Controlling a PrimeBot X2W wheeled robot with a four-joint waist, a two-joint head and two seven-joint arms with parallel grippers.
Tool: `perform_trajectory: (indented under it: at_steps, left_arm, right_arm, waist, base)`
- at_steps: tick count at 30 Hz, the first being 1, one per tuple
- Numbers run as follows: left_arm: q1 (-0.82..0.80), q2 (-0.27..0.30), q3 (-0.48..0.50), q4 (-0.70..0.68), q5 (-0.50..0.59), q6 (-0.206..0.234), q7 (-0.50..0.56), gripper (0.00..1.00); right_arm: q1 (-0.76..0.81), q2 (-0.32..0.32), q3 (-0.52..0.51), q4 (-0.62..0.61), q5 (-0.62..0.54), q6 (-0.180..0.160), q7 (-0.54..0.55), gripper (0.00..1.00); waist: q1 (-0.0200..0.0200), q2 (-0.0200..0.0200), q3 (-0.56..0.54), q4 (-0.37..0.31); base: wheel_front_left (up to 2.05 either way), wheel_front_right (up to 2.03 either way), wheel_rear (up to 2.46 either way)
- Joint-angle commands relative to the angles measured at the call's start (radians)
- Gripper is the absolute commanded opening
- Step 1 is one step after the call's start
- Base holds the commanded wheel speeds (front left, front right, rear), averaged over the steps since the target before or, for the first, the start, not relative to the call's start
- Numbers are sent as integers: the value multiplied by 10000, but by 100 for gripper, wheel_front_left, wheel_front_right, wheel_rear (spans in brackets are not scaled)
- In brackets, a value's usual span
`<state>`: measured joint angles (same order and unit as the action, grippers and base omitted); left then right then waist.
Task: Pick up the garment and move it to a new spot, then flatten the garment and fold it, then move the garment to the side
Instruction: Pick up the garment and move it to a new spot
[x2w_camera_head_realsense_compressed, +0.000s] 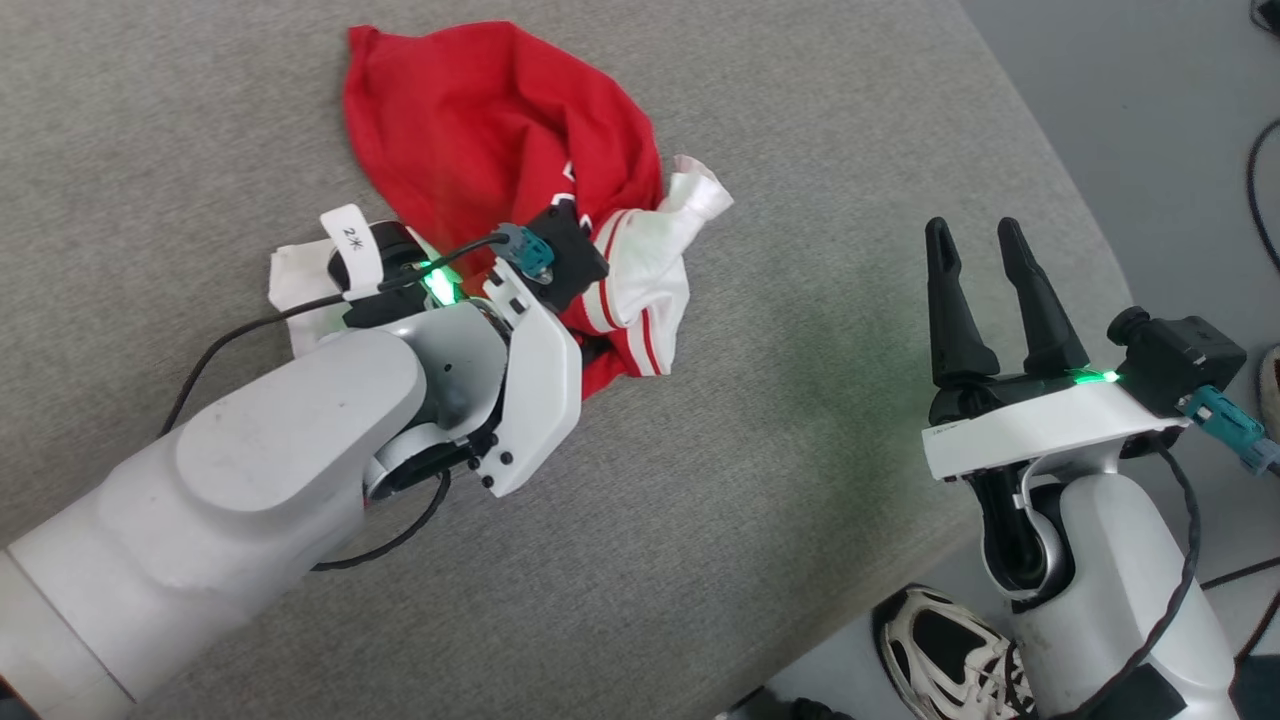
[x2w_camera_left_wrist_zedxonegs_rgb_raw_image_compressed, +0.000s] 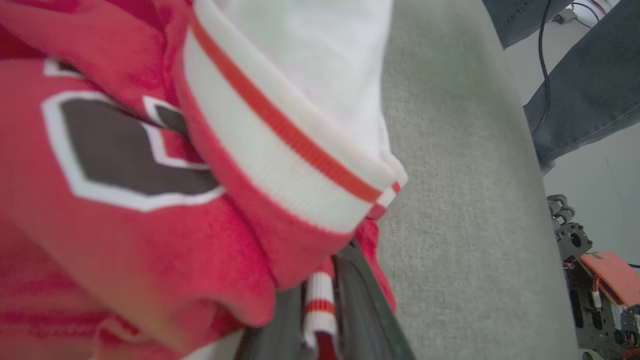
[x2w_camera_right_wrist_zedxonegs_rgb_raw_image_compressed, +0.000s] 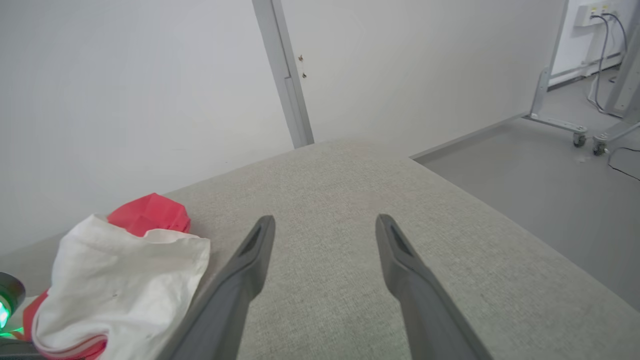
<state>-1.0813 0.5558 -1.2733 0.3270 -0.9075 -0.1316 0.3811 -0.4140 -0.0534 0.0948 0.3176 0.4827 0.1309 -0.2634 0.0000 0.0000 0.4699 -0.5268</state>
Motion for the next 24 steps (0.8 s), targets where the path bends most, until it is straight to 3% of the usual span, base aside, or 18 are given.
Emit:
perform_trajectory:
  at_steps: [1,2,3,5,14,19,24]
  left_arm:
    - [256,119,-147,111,114,27,108,18]
    - [198,112,-143,107,164,27,72,41]
    - [198,112,-143,107,164,27,72,41]
    - [65,100,-125,1,217,29,-118,100]
    - [-346,-297,-81,-455,-908,29,-2019,100]
    - [160,62,47,-179,-1892,29,-3595,100]
    - [1444,288,553,1128,-2804,29,-5460,100]
  right_arm:
    - [-11,27,-21,-70,-95,-3,-17,100]
    - [-44,23,-53,-67,-139,-3,-17,100]
    - [-44,23,-53,-67,-139,-3,-17,100]
    - [-112,24,-88,-72,-269,-3,-17,100]
    - [-197,12,-563,219,-1404,-3,-17,100]
    - [-72,11,-844,424,-2130,-3,-17,100]
    - [180,11,-1234,622,-2848,-3,-16,100]
  waist:
    - [0,0,-19,145]
    - [0,0,-47,235]
    - [0,0,-47,235]
    - [0,0,-121,436]
    - [0,0,-1042,2020]
    - [0,0,-1632,3009]
    - [0,0,-2164,3993]
  base:
    - [0,0,0]
    - [0,0,0]
    - [0,0,0]
    - [0,0,0]
    - [0,0,0]
    - [0,0,0]
    - [0,0,0]
